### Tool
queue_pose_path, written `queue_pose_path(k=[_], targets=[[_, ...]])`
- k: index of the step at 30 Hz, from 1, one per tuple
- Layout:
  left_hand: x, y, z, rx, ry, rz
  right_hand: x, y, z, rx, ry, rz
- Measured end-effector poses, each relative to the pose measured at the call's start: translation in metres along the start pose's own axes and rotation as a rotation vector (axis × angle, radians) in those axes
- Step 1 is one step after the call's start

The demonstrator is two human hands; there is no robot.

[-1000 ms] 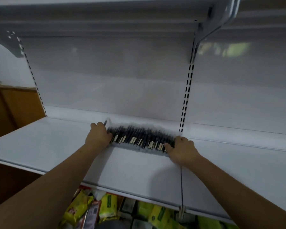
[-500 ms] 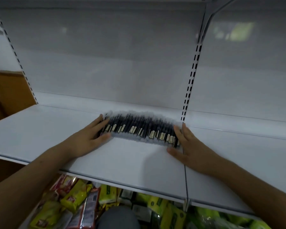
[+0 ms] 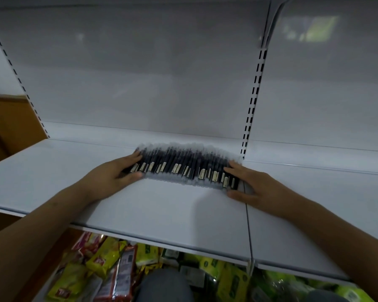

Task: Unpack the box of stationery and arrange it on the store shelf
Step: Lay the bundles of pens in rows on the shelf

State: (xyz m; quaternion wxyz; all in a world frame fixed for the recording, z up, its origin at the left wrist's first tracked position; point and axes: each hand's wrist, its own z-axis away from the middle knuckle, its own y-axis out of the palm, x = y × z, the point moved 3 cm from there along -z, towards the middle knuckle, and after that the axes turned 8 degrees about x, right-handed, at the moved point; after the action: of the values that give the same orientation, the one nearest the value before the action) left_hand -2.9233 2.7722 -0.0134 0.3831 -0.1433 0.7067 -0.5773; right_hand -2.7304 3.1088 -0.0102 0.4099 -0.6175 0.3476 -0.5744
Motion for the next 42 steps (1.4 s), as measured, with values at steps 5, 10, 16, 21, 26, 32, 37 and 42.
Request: queue_pose_path(k=[5, 10, 16, 21, 26, 32, 37, 42], targets=[[0.008, 0.007, -0.003, 0.076, 0.041, 0.086, 0.003, 0.003, -0.007, -0.01, 0.029, 0.039], [0.002, 0.005, -0.004, 0.111, 0.033, 0.052, 0.009, 0.007, -0.018, -0.03, -0.003, 0.061], [-0.001, 0.009, -0.013, 0.115, 0.049, -0.033, 0.018, 0.013, -0.023, -0.07, -0.013, 0.131], [-0.007, 0.01, -0.019, 0.131, 0.097, -0.064, 0.007, 0.018, -0.025, 0.029, 0.097, 0.14], [-0.02, 0.01, -0.03, 0.044, 0.147, -0.129, 0.005, 0.017, -0.033, 0.057, 0.073, 0.266], [-0.083, 0.028, -0.049, 0.027, 0.447, -0.319, 0.0, 0.019, -0.042, 0.077, 0.083, 0.235], [-0.087, 0.034, -0.066, 0.068, 0.463, -0.421, 0.001, 0.019, -0.042, 0.081, 0.066, 0.248], [-0.085, 0.032, -0.065, 0.077, 0.477, -0.427, 0.004, 0.02, -0.05, 0.102, 0.035, 0.239]])
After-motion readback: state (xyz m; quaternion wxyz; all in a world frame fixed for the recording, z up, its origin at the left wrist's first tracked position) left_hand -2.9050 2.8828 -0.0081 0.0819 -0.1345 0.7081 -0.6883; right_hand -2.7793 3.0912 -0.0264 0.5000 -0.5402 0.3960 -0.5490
